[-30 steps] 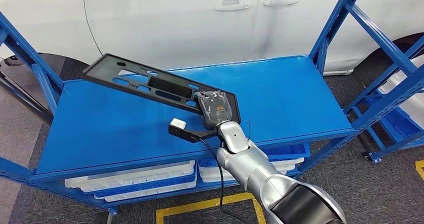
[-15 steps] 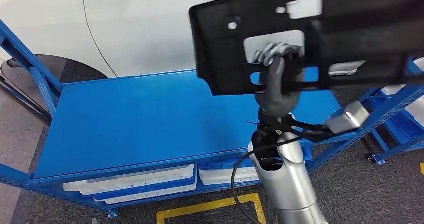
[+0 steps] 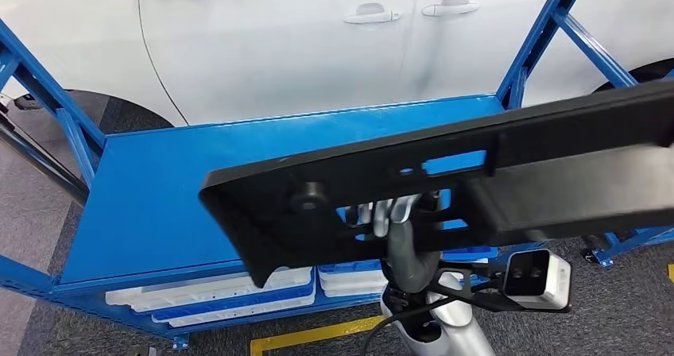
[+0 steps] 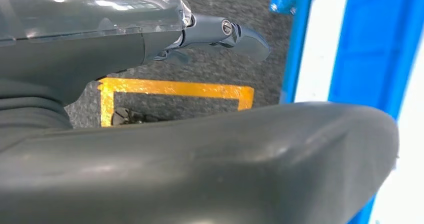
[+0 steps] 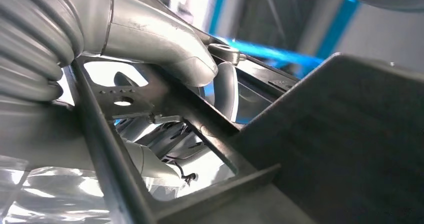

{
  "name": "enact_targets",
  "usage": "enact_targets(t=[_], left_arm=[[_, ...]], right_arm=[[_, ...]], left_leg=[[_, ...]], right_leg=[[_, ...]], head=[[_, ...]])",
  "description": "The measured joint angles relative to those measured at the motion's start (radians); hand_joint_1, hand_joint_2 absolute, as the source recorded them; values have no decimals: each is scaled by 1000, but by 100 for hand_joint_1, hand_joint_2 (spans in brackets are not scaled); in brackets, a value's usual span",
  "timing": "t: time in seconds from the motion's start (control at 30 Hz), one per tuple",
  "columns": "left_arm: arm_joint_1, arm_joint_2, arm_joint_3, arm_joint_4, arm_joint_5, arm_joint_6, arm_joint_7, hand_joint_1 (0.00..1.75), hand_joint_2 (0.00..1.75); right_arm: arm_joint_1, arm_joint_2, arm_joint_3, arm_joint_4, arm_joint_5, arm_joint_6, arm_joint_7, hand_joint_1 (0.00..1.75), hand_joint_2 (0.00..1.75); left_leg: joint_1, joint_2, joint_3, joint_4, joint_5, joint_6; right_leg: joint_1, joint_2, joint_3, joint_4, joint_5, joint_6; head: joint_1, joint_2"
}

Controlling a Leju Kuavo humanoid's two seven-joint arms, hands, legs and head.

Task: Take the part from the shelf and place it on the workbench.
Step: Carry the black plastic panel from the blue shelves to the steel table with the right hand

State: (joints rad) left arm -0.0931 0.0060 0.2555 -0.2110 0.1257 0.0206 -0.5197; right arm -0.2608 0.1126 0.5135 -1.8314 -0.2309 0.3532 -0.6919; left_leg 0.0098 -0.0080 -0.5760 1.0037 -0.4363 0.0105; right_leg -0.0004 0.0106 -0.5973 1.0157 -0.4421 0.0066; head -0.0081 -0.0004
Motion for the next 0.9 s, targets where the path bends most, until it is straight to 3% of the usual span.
enact_targets(t=[0.07,0.13,0.17,0.2,0.23,0.33,0.4,0.47,0.53,0.57,0.63,0.67,0.7,0.73,0.77,0.83,0.9], left_arm=[[0,1,0,0,0,1,6,0,0],[1,3,1,0,-1,6,14,0,0],[3,3,2,0,-1,11,18,0,0],[5,4,4,0,-1,18,21,0,0],[8,5,6,0,-1,23,24,0,0],[16,5,14,0,-1,30,26,0,0],[19,7,18,0,0,30,23,0,0],[22,9,23,0,-1,30,15,0,0],[27,10,27,0,-4,29,2,0,0],[29,11,28,0,-8,27,-4,0,0],[30,11,31,0,-16,24,-14,0,0],[30,11,33,0,-20,23,-18,0,0],[30,11,33,0,-23,23,-21,0,0],[30,11,34,0,-27,22,-23,0,0],[30,11,34,0,-30,22,-25,0,0],[27,11,37,0,-35,22,-26,0,0],[24,11,40,0,-38,22,-27,0,0]], right_arm=[[3,-5,27,9,4,-8,-1,175,175],[5,-12,50,22,9,-19,-3,175,175],[9,-16,62,31,13,-24,-4,175,175],[13,-21,73,41,18,-27,-4,175,175],[18,-26,84,49,23,-28,-4,175,175],[26,-35,109,65,41,-24,-4,175,175],[28,-39,123,74,77,-25,-5,175,175],[29,-45,143,94,148,-45,-6,175,175],[24,-51,172,128,235,-100,-5,175,175],[18,-54,189,149,274,-135,-5,175,175],[3,-59,224,202,337,-207,-4,175,175],[-6,-62,239,233,361,-238,-4,175,175],[-15,-64,252,269,382,-266,-4,175,175],[-26,-66,263,305,398,-287,-4,175,175],[-37,-68,272,340,408,-306,-4,175,175],[-62,-70,292,393,413,-339,-4,175,175],[-83,-70,309,421,413,-371,-4,175,175]], left_leg=[[5,3,-8,-8,12,14],[4,4,-22,-8,23,19],[3,5,-30,-7,28,18],[3,5,-38,-6,34,17],[2,5,-46,-5,40,16],[2,4,-62,-1,54,6],[2,3,-66,1,64,-6],[1,3,-67,-3,76,-19],[3,2,-77,12,57,-30],[4,2,-90,46,22,-35],[6,3,-130,168,-76,-42],[6,3,-147,235,-111,-45],[6,3,-152,280,-124,-46],[6,3,-139,291,-116,-45],[6,3,-106,264,-94,-42],[2,3,1,125,-63,-31],[-3,2,80,9,-68,-19]], right_leg=[[-1,-2,-26,66,-57,8],[-5,-4,-75,201,-143,13],[-6,-4,-92,259,-169,15],[-7,-5,-94,285,-177,16],[-7,-5,-73,267,-164,16],[-5,-5,65,55,-93,8],[1,-4,104,-14,-76,0],[4,-3,95,-17,-66,-11],[1,-6,84,-23,-50,-27],[-1,-8,76,-26,-40,-35],[1,-10,52,-26,-20,-44],[3,-10,39,-24,-11,-45],[6,-11,25,-23,-1,-45],[8,-11,12,-21,8,-44],[10,-11,-1,-19,17,-43],[14,-11,-24,-14,33,-39],[17,-11,-34,-11,45,-33]], head=[[0,0],[0,0],[0,0],[0,0],[0,0],[0,0],[0,0],[0,0],[0,0],[0,0],[0,0],[0,0],[0,0],[0,0],[0,0],[0,0],[0,0]])
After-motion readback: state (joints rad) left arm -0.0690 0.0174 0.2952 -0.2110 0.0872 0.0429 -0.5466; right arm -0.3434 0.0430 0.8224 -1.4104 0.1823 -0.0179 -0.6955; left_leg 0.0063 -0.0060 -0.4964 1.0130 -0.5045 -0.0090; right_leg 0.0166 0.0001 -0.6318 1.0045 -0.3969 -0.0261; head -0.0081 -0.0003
